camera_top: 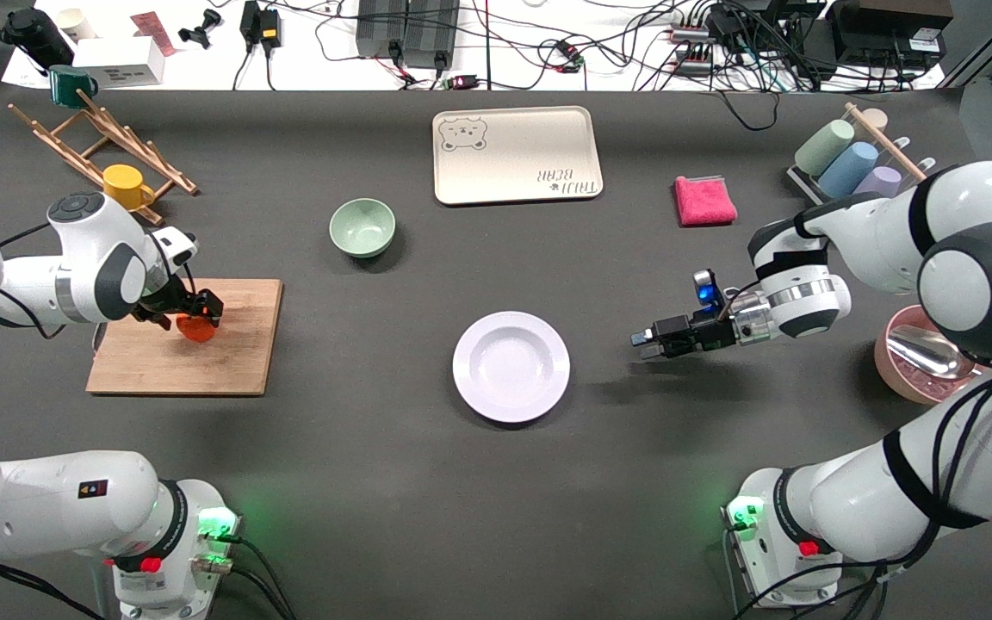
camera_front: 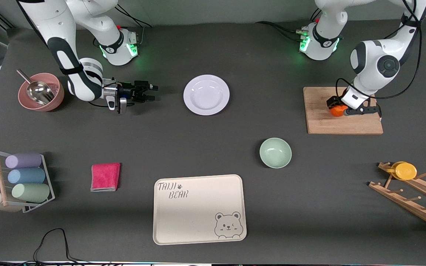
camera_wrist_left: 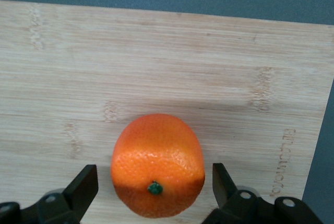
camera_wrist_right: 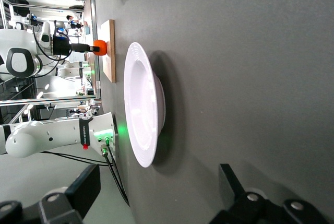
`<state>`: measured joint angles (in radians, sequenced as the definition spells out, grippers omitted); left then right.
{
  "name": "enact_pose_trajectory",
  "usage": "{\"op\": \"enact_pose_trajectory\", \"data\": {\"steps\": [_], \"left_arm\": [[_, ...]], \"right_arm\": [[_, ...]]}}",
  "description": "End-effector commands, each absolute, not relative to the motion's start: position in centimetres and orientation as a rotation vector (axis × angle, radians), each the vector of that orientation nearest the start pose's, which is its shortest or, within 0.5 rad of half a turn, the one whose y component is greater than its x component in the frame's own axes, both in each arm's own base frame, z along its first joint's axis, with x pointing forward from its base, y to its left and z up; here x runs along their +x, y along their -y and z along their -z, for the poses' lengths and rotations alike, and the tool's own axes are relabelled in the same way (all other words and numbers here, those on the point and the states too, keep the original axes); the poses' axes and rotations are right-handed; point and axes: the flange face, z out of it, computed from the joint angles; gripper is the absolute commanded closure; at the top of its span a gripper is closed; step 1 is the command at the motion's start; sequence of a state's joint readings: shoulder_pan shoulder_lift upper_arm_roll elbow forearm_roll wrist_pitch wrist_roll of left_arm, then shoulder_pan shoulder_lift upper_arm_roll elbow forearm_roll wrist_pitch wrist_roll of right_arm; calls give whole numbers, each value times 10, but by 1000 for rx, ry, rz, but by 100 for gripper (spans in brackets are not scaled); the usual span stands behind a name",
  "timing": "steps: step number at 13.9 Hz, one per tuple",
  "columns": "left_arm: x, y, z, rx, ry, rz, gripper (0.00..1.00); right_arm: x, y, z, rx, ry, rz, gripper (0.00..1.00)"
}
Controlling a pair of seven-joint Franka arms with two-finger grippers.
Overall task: Place orange and plate with both arms
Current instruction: 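Close the left gripper on the orange and lift it, then carry the orange with the left gripper over the white plate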
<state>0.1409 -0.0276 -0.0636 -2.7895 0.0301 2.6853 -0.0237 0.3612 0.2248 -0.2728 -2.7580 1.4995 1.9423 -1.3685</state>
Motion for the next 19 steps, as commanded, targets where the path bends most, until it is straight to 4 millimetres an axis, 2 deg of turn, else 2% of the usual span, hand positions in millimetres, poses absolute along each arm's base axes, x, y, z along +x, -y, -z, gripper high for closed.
{"op": "enact_pose_trajectory", "data": {"steps": [1,2,3,4,5,6,8,11,14,15,18,19], "left_arm": [[363,-28,-209,-3125,126,-101,24],[362,-28,-209,-3125,124,-106,39],[362,-28,-209,-3125,121,-111,62],[362,-28,-210,-3124,119,-116,93],[363,-27,-212,-3123,115,-118,100],[363,-25,-214,-3122,105,-133,100],[370,-16,-233,-3116,62,-104,100],[387,12,-279,-3093,-43,-83,100],[408,58,-344,-3144,-87,-104,100],[415,74,-367,-3177,-84,-151,100],[434,123,-453,-3222,-115,-185,100],[435,141,-473,-3216,-114,-176,100]], "right_arm": [[301,-83,-127,-1999,86,-47,0],[300,-82,-124,-2001,87,-52,0],[298,-82,-122,-2002,86,-58,0],[298,-82,-121,-2003,84,-61,0],[298,-82,-118,-2001,79,-68,0],[296,-84,-115,-1979,69,-81,0],[295,-84,-112,-1967,83,-72,0],[295,-82,-110,-1968,73,-70,2],[295,-82,-110,-1968,73,-70,25],[295,-82,-110,-1968,73,-70,28],[296,-82,-111,-1968,76,-67,48],[296,-82,-111,-1968,77,-66,49]]}}
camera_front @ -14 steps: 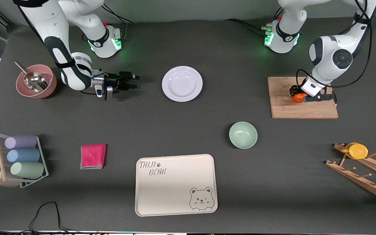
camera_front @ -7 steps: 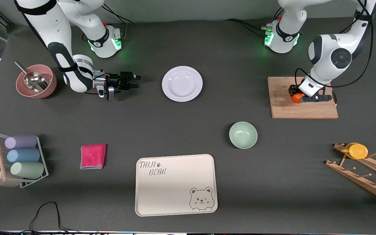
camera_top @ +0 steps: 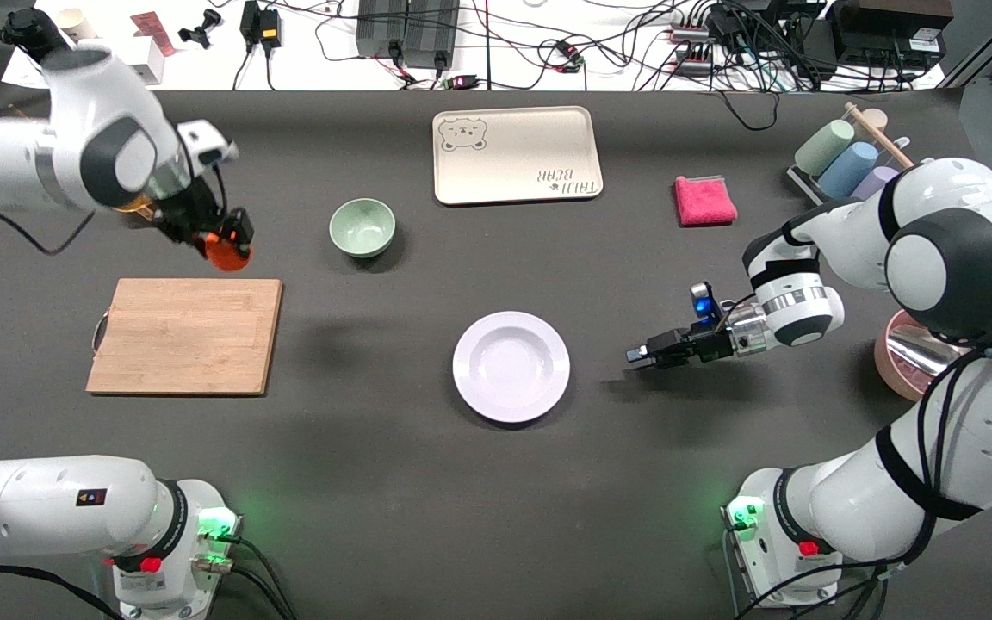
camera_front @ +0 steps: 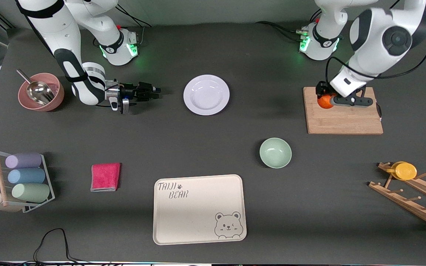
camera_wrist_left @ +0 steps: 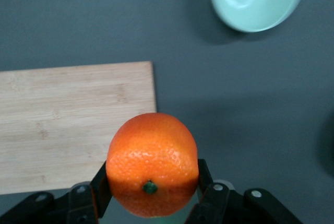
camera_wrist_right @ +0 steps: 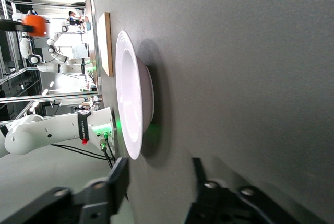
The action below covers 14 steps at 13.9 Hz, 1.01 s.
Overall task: Place orange and plate with both arms
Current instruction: 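Carry the orange with the left gripper over the white plate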
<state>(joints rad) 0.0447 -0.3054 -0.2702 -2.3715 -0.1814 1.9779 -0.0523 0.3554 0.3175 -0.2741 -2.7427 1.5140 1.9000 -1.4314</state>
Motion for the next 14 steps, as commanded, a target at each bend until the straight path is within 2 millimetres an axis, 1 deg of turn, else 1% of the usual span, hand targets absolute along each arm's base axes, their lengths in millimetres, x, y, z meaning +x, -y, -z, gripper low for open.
{"op": "enact_pose_trajectory", "data": {"steps": [1,2,3,5,6,7,8,9,10,11,12,14], "left_arm": [[431,169,-491,-3204,-116,-152,100],[424,197,-503,-3196,-72,-137,100],[414,228,-511,-3209,-14,-134,100],[388,282,-513,-3229,99,-158,100],[377,306,-514,-3228,151,-149,100],[369,326,-520,-3233,201,-129,100],[358,348,-517,-3230,245,-126,100],[343,375,-514,-3237,279,-100,100],[334,395,-507,-3249,326,-78,100],[318,420,-497,-3254,350,-66,100],[310,434,-486,-3255,371,-54,100],[307,444,-470,-3233,368,-51,100]], "right_arm": [[296,-82,-111,-1968,79,-65,54],[295,-82,-110,-1968,81,-65,57],[295,-82,-110,-1968,81,-65,57],[296,-82,-110,-1969,87,-61,57],[297,-81,-108,-1971,112,-47,57],[295,-80,-102,-1974,125,-46,57],[294,-79,-99,-1976,131,-46,57],[294,-79,-99,-1976,132,-45,57],[294,-79,-99,-1976,130,-47,57],[295,-79,-99,-1976,132,-45,57],[295,-79,-99,-1976,132,-45,57],[295,-79,-99,-1977,130,-47,57]]}}
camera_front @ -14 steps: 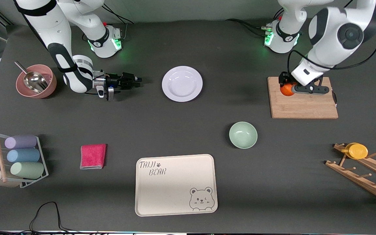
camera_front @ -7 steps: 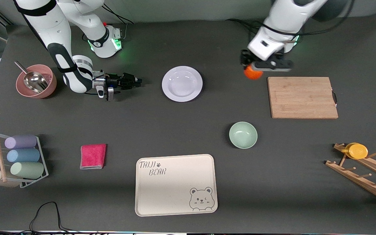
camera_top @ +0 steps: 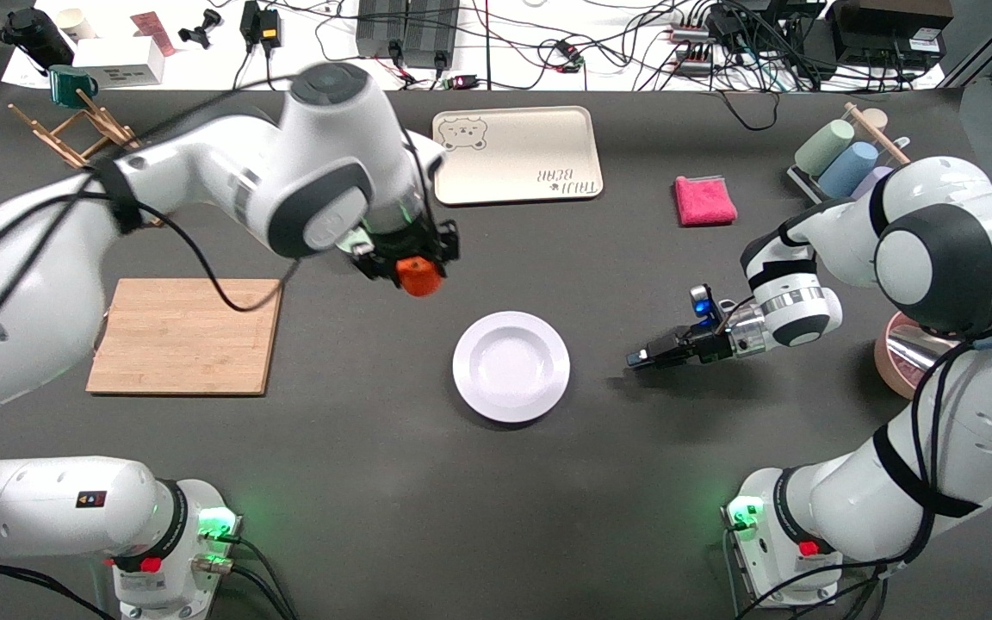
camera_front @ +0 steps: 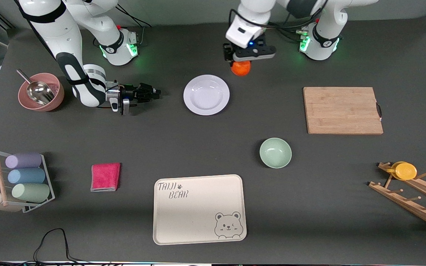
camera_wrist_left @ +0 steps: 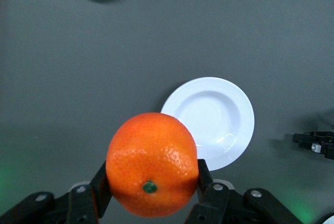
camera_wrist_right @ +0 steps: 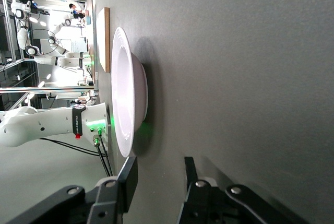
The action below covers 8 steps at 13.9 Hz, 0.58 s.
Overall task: Place orange and plate with both arms
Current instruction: 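Carry the orange with the left gripper over the white plate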
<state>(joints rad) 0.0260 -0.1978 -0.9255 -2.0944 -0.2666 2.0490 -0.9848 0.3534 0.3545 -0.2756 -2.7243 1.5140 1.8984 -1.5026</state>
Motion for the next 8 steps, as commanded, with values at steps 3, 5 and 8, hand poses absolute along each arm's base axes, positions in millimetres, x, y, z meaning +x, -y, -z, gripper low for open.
{"op": "enact_pose_trajectory", "data": {"steps": [3,5,8], "left_arm": [[280,476,-443,-3215,332,-58,100],[258,495,-418,-3171,293,-31,100],[236,519,-374,-3120,313,14,100]], "right_arm": [[294,-79,-97,-1978,128,-50,57],[292,-78,-95,-1981,120,-61,57],[291,-78,-93,-1983,107,-73,57]]}}
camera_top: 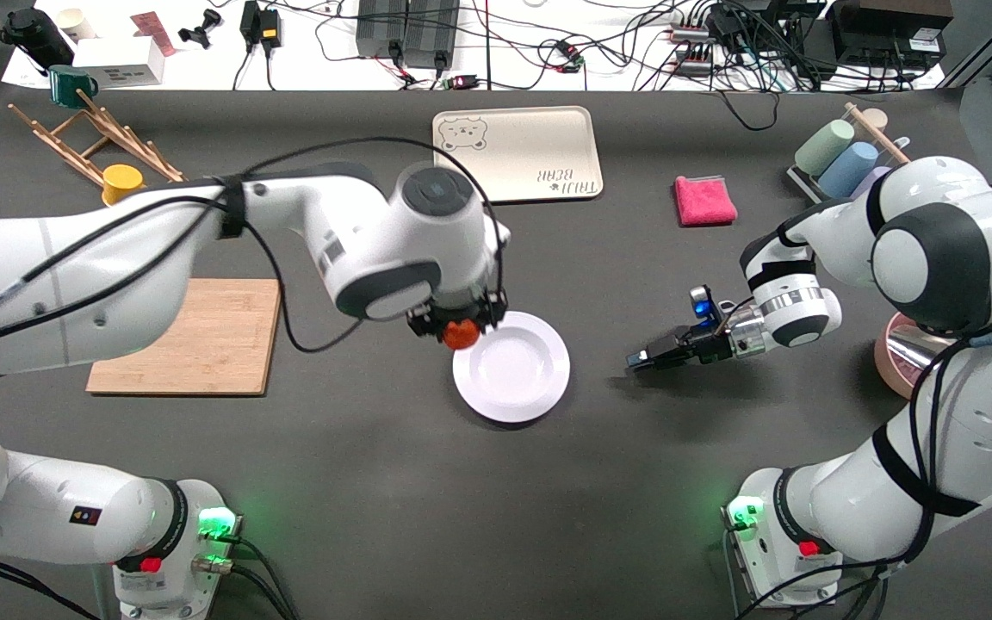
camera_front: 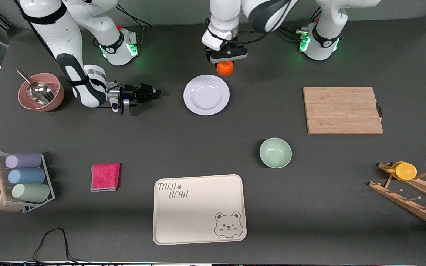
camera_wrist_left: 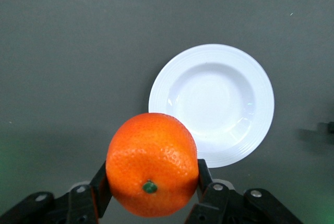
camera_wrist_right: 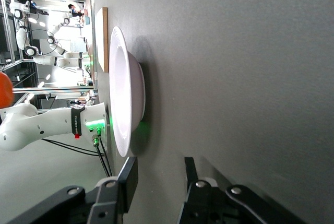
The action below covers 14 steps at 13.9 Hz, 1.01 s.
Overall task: Place orange and plate with both arms
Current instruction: 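Carry the orange with the left gripper over the white plate, then lower the orange onto the plate and open the left gripper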
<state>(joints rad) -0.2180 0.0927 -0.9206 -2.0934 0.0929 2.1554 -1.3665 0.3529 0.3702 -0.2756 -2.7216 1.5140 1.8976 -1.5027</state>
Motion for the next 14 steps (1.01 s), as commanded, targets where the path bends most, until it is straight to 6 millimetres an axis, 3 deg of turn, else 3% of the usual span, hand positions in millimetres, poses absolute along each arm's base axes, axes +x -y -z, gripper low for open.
{"op": "enact_pose_trajectory", "data": {"steps": [1,4,7,12,14], "left_arm": [[238,523,-361,-3119,342,5,100],[240,551,-332,-3112,412,9,100],[266,582,-297,-3090,440,58,100],[269,590,-243,-3061,349,56,100],[270,593,-238,-3063,351,43,100]], "right_arm": [[291,-78,-93,-1984,105,-74,57],[291,-78,-93,-1983,98,-79,57],[291,-78,-93,-1983,96,-80,58],[291,-78,-93,-1986,60,-102,59],[291,-78,-93,-1985,51,-108,59]]}}
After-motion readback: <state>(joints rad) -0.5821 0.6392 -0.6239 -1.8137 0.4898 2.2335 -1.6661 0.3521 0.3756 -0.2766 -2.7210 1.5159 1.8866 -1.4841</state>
